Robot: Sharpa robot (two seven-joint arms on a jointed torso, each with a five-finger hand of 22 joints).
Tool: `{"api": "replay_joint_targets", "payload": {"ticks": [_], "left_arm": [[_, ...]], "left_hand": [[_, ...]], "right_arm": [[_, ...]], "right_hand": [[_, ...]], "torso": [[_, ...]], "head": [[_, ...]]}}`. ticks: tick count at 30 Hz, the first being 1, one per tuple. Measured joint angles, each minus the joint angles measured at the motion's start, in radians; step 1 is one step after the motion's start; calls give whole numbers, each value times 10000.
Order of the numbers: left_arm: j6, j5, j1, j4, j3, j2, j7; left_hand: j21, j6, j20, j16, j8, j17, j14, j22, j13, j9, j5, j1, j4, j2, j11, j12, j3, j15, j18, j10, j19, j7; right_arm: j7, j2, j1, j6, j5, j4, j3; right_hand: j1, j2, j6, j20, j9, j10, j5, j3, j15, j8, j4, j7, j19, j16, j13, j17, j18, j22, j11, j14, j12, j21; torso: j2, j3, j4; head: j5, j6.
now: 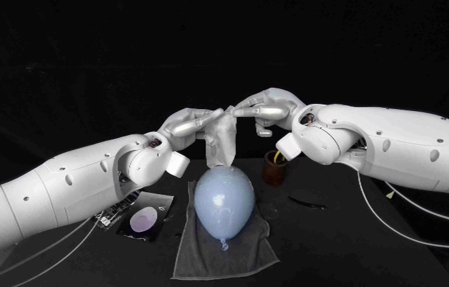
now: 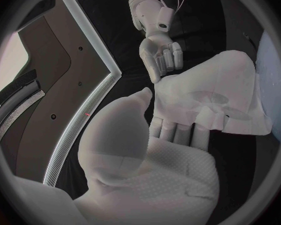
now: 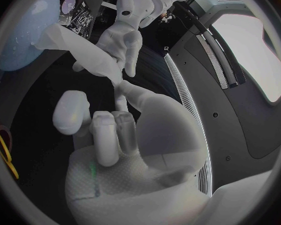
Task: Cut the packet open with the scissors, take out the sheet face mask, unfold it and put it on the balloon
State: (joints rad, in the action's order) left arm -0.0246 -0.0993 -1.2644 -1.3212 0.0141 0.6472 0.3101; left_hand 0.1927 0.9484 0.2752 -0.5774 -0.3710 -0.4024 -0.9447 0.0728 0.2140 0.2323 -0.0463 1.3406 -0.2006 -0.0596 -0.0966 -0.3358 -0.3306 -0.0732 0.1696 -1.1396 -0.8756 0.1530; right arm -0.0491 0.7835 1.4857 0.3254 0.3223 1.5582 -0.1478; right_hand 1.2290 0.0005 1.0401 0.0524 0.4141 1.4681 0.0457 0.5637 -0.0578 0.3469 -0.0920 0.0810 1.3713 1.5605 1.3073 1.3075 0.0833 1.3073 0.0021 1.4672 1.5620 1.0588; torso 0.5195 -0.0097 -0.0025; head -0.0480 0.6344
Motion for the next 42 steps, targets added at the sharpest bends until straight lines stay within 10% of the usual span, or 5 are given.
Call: {"api": "replay_joint_targets", "payload": {"ticks": [16, 42], "left_arm": [[-559, 146, -1, -13, 0, 18, 45], [-599, 145, -2, -12, 0, 28, 55]], "left_hand": [[0, 32, 0, 45, 0, 37, 13, 1, -206, 47, 0, 583, 120, -568, 17, 229, -234, 13, -5, 17, 0, -32], [890, -236, -360, 238, 616, 298, -388, 632, -331, -61, 41, 1791, 2024, 109, 37, 317, -1802, 123, -76, -403, 39, 129]], "right_arm": [[-6, 9, -41, 13, -69, -21, -2], [13, 95, -62, -178, -174, -37, -4]], "right_hand": [[-1, -2, 21, 0, 0, -1, -40, 37, 5, 3, -18, 21, 0, 2, 8, 1, -2, 7, 1, -5, -4, 0], [-282, -67, -277, -37, 298, -18, 7, 180, 9, 175, -74, 30, -109, -18, 7, -2, 105, 0, 18, -9, -296, -348]], "torso": [[-2, 7, -1], [-4, 2, -1]], "head": [[23, -8], [8, -45]]}}
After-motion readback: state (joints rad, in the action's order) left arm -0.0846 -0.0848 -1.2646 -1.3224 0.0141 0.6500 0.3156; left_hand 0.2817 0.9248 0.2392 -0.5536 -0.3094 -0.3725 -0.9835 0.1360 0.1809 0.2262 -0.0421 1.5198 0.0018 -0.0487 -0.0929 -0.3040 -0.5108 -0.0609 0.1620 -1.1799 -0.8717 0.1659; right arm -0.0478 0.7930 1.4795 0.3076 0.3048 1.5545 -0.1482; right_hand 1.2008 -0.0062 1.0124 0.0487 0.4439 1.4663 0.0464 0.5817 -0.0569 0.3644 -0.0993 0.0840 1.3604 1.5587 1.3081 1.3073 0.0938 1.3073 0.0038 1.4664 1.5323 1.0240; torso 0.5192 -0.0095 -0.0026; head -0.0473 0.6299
